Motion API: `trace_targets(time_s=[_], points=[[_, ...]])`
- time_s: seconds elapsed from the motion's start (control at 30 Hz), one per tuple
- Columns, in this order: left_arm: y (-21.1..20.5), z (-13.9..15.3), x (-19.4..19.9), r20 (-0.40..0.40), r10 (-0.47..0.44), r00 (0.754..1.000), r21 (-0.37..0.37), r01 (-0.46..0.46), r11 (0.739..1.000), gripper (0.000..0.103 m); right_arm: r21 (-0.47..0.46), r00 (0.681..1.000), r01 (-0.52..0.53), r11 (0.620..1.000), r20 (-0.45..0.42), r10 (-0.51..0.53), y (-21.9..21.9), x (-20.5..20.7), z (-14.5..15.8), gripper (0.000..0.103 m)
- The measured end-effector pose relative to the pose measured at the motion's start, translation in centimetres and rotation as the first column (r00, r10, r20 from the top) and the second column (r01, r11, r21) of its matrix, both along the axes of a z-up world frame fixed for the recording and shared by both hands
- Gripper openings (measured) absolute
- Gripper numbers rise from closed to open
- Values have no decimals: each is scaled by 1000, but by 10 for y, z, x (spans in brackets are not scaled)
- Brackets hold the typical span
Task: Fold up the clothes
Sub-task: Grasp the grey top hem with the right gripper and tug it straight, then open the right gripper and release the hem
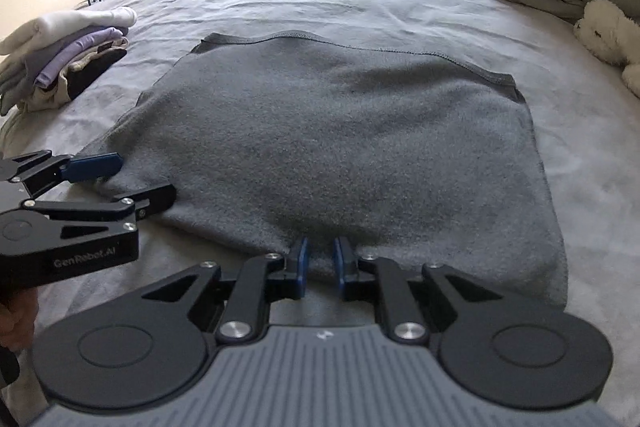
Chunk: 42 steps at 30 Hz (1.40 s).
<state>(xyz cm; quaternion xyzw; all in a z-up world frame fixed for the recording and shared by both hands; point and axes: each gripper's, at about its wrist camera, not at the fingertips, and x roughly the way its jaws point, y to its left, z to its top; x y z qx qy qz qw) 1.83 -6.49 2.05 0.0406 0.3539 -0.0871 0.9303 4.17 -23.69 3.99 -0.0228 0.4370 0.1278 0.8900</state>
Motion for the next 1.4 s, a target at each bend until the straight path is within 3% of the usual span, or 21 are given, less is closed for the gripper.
trace_targets(time_s=[0.2, 0.33, 0.53, 0.67, 0.93, 1.03, 1.1, 1.2, 1.23, 1.27, 1.4], points=[[-1, 0, 1, -2, 1, 1000, 2, -1, 1000, 69, -4, 1000, 4, 1000, -5, -4, 0, -2, -3, 14], [2, 0, 3, -13, 14, 1000, -9, -14, 1000, 74, 0, 998, 53, 999, 36, -53, -2, -4, 4, 15], [9, 1, 8, -42, 24, 999, -28, -25, 999, 76, -13, 999, 49, 999, -9, -49, -6, 2, -2, 13], [21, 3, 15, -67, 33, 997, -68, -37, 997, 76, -9, 996, 88, 996, -13, -88, -24, 5, 1, 6], [32, 6, 18, -118, 17, 993, -77, -26, 997, 76, -10, 983, 178, 984, -40, -178, -66, 10, 5, 6], [33, 6, 18, -123, 16, 992, -72, -25, 997, 76, 55, 980, 184, 981, -80, -180, -89, 11, 7, 6], [32, 6, 18, -123, 15, 992, -63, -23, 998, 76, 33, 976, 203, 979, -81, -200, -98, 10, 9, 6], [31, 5, 18, -119, 13, 993, -50, -19, 999, 76, -45, 967, 240, 970, -82, -243, -111, 9, 6, 13], [31, 5, 18, -119, 13, 993, -47, -19, 999, 76, -66, 966, 239, 969, -85, -244, -113, 9, 4, 25], [30, 5, 18, -118, 13, 993, -45, -19, 999, 76, -76, 968, 230, 970, -86, -236, -114, 8, 2, 28], [30, 6, 17, -122, 14, 992, -46, -20, 999, 76, -88, 971, 220, 971, -78, -227, -116, 6, 3, 29]])
